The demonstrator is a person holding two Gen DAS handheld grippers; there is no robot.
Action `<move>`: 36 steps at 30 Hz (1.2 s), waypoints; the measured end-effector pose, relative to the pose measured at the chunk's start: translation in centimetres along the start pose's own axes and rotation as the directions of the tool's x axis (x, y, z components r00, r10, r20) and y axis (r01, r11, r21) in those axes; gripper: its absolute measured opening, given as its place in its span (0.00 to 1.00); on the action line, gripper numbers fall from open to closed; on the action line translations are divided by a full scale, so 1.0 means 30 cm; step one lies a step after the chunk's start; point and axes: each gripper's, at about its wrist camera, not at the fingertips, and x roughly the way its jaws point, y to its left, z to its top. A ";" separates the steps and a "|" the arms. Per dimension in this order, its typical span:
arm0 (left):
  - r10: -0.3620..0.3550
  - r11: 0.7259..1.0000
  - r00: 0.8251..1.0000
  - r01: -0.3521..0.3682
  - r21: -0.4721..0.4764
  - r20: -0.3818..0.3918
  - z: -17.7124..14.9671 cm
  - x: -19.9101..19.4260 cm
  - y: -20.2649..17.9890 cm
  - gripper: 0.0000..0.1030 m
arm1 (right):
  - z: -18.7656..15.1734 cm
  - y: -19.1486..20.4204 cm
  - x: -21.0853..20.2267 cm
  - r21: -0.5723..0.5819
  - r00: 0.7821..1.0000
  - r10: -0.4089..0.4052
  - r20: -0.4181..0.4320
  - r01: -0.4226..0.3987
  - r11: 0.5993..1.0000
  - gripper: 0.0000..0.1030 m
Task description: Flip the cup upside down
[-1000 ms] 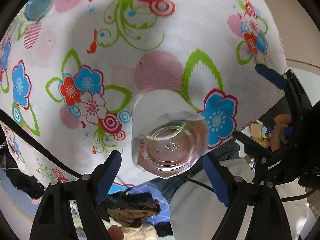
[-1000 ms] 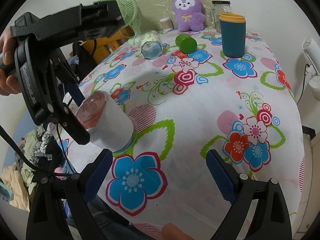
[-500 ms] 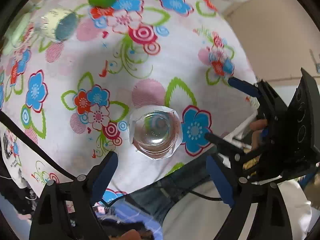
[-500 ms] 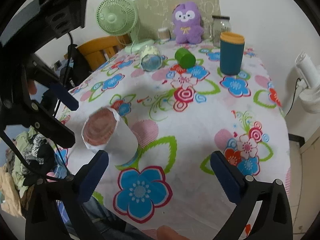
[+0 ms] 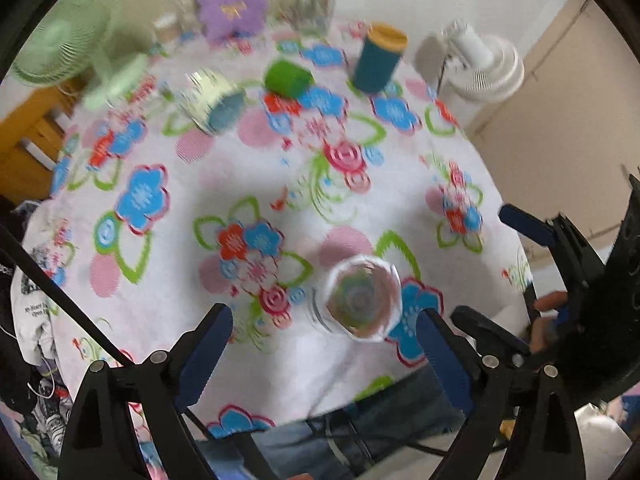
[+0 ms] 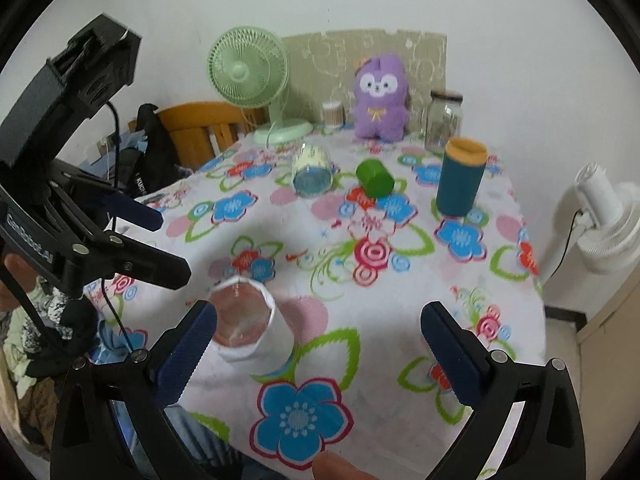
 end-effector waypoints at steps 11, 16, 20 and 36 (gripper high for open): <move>0.143 0.988 0.932 -0.114 -0.108 0.332 -0.089 -0.127 0.106 0.93 | 0.087 0.059 -0.082 -0.045 0.976 -0.129 0.177 0.139 0.989 1.00; 0.190 0.978 0.885 -0.131 -0.165 0.425 -0.132 -0.155 0.134 0.96 | 0.121 0.106 -0.098 -0.051 0.961 -0.138 0.239 0.155 0.987 1.00; 0.209 0.966 0.846 -0.100 -0.239 0.490 -0.177 -0.172 0.168 0.99 | 0.139 0.160 -0.114 -0.072 0.947 -0.156 0.281 0.183 0.980 1.00; 0.400 0.900 0.641 -0.137 -0.415 0.655 -0.323 -0.244 0.230 1.00 | 0.138 0.239 -0.146 -0.004 0.923 -0.194 0.333 0.207 0.978 1.00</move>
